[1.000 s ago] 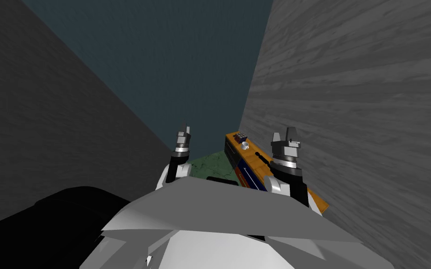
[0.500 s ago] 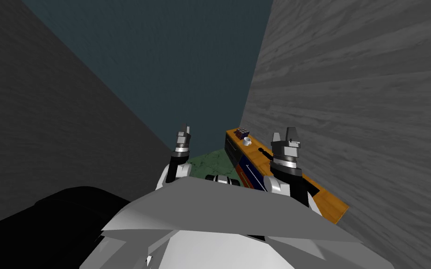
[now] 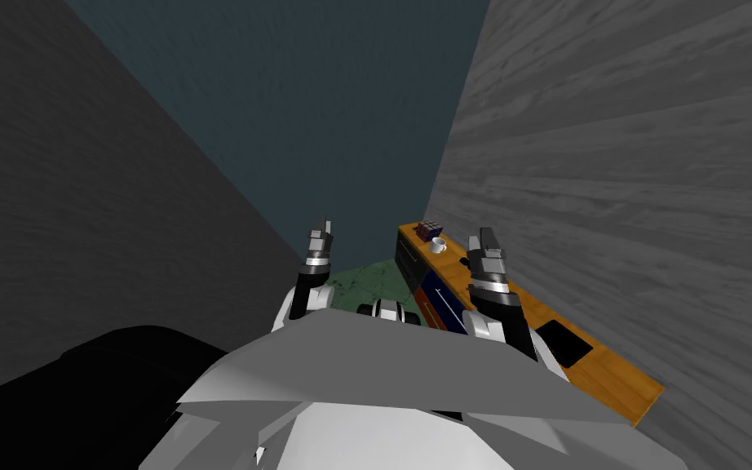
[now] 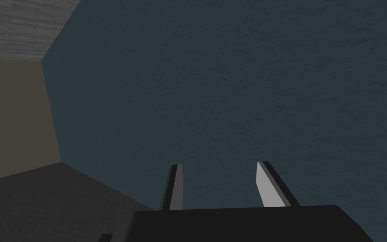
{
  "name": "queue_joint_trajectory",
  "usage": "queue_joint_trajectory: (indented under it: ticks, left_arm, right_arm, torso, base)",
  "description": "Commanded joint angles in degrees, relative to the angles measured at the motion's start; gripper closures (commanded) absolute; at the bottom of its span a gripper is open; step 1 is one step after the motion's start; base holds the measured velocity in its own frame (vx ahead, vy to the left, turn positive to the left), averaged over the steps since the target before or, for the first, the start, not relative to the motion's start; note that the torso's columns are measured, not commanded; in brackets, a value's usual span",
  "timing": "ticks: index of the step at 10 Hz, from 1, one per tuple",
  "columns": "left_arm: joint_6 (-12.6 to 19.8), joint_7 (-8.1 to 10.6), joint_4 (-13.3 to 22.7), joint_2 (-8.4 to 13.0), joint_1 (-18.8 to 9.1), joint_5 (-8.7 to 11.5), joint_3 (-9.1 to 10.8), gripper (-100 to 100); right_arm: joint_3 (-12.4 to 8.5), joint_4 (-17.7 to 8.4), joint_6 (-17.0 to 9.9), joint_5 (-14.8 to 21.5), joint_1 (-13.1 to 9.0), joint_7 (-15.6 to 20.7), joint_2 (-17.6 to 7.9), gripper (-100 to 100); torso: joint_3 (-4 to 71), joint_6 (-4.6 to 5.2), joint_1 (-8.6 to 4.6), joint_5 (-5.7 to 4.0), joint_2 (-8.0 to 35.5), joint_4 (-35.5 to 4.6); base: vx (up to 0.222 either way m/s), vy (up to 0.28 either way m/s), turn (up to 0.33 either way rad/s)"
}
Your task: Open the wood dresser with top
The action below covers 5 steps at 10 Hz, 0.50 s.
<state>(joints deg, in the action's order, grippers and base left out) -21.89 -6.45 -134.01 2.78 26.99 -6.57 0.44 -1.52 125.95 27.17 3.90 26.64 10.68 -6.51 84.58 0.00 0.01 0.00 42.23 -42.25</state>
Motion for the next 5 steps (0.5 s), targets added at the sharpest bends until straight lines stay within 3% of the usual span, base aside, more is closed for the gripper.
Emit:
queue_joint_trajectory:
  ticks: [1, 5]
  left_arm:
    - [0.0, 0.00, 0.0, 0.0, 0.0, 0.0, 0.00, 0]
    - [0.0, 0.00, 0.0, 0.0, 0.0, 0.0, 0.00, 0]
  right_arm:
    - [0.5, -2.4, -1.3, 3.6, 0.5, 2.5, -2.2, -100]
    - [1.5, -6.6, -4.0, 10.5, 1.5, 7.3, -5.0, -100]
  torso:
    - [0.0, -0.01, -0.01, 0.00, 0.0, 0.0]
    - [0.0, 0.01, 0.00, 0.00, 0.1, 0.0]
  base:
    - [0.037, -0.003, 0.135]
    - [0.045, -0.004, 0.182]
